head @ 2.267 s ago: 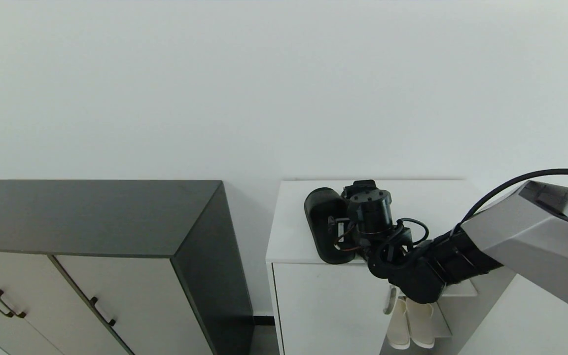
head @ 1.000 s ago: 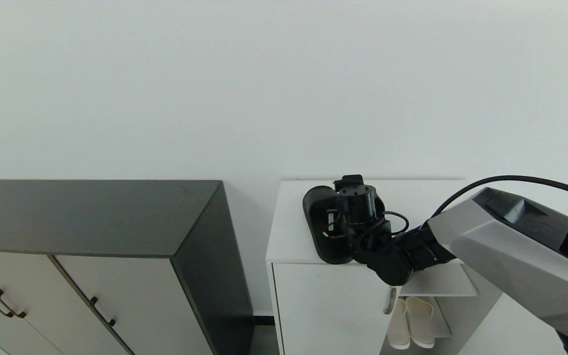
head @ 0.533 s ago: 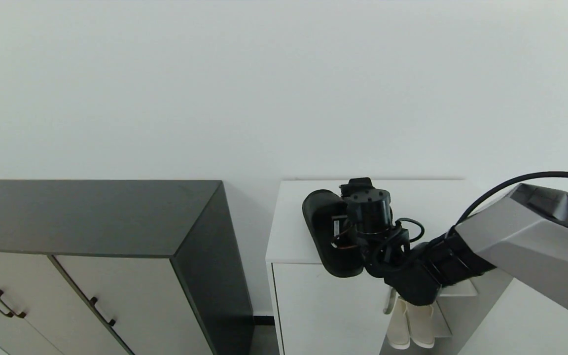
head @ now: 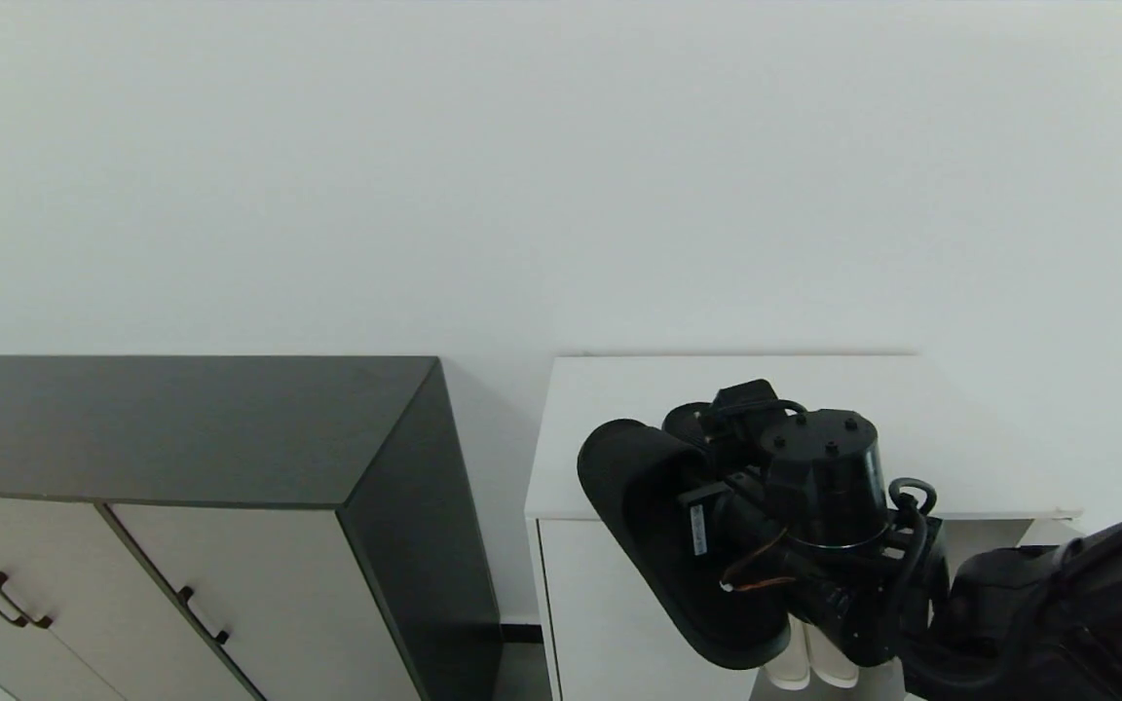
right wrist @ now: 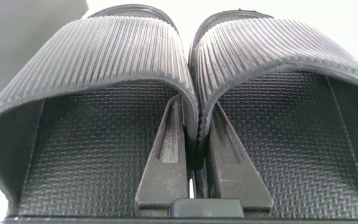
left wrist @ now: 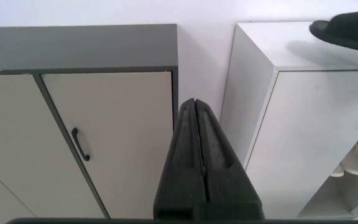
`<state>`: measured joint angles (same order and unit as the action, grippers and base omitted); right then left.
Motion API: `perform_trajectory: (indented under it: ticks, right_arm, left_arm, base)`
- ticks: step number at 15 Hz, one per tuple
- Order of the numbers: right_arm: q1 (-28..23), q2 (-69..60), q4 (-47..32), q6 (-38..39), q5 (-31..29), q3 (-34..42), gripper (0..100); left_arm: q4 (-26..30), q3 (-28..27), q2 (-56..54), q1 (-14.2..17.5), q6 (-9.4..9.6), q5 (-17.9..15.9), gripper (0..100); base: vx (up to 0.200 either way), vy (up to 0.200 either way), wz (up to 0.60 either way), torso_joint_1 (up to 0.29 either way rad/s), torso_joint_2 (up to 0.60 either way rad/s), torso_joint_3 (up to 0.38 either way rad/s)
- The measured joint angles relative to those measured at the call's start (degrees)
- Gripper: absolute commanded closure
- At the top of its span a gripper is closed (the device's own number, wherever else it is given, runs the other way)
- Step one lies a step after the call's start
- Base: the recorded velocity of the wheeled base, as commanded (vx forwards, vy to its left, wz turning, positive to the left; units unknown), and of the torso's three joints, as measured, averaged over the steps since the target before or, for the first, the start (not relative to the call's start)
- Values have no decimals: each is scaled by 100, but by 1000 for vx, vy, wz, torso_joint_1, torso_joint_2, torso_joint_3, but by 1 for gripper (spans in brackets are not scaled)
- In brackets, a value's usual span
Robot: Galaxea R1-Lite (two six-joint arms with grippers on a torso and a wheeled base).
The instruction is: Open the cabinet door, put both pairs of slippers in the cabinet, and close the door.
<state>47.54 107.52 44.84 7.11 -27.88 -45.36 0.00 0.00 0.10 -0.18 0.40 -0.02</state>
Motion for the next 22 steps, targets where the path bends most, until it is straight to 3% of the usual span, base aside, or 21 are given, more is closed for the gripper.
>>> perform_trajectory:
  ticks: [6, 18, 22]
  right_arm:
    - [33, -124, 16, 26, -15, 93, 100]
    - [33, -123, 23, 28, -129, 104, 100]
    - [46, -96, 35, 28, -146, 110, 100]
  left_arm:
    - [0, 0, 0, 0, 0, -2, 100]
    - [0, 0, 0, 0, -5, 0, 100]
    - [0, 0, 0, 0, -5, -2, 100]
  base:
    - [0, 0, 0, 0, 0, 0]
    - [-200, 0, 0, 2, 0, 2]
    - [0, 0, 0, 0, 0, 0]
